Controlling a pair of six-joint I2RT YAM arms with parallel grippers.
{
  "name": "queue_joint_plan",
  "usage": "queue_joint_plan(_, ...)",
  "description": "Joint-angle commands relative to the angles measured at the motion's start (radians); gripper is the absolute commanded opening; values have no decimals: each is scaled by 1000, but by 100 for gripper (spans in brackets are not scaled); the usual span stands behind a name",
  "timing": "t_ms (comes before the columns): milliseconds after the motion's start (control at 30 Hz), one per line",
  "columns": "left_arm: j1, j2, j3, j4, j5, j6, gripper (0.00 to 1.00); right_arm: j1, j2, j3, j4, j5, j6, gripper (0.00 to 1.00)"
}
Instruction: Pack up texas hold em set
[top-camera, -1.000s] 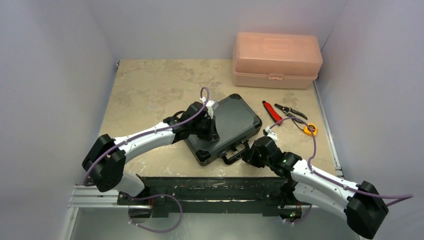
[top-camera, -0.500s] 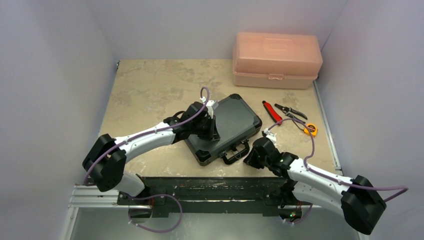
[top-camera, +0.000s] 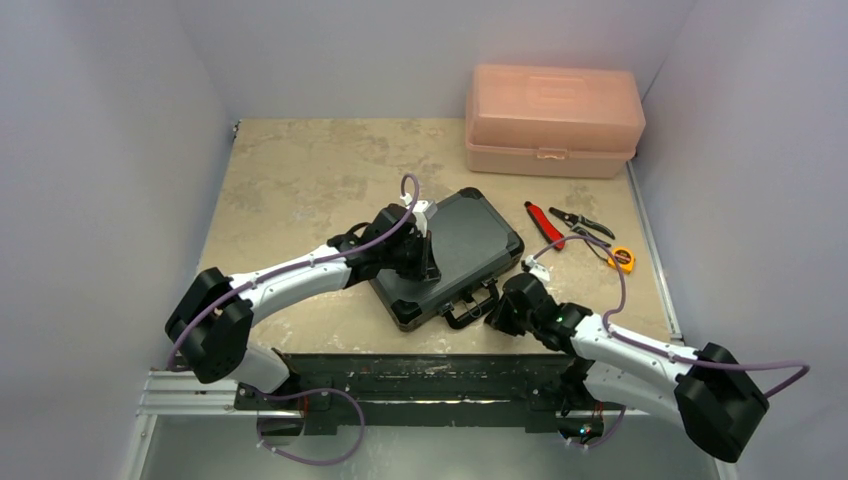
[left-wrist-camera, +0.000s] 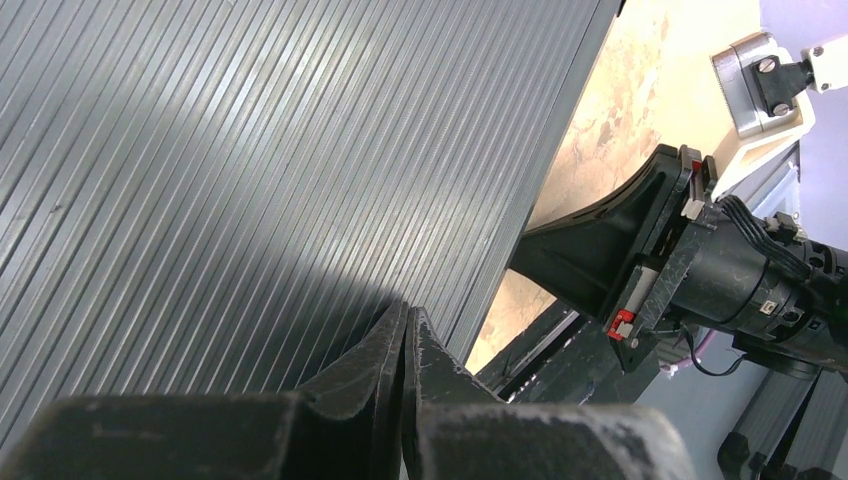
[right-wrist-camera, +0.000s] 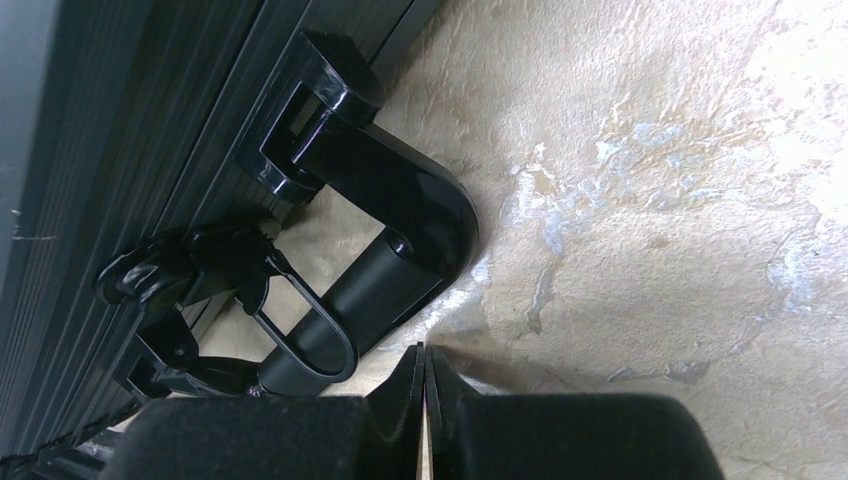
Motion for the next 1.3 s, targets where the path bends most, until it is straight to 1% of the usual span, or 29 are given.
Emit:
queue_joint_plan(0, -13, 40, -63, -133, -37, 12, 0, -3, 14, 32, 39, 14, -7, 1)
queue_joint_plan(500, -17, 29, -82, -124, -42, 5, 0, -3, 21, 93, 11, 24, -27, 0)
queue_joint_plan(1267, -20, 6, -103, -119, -49, 1, 0, -2, 44, 149, 20, 21, -42, 0)
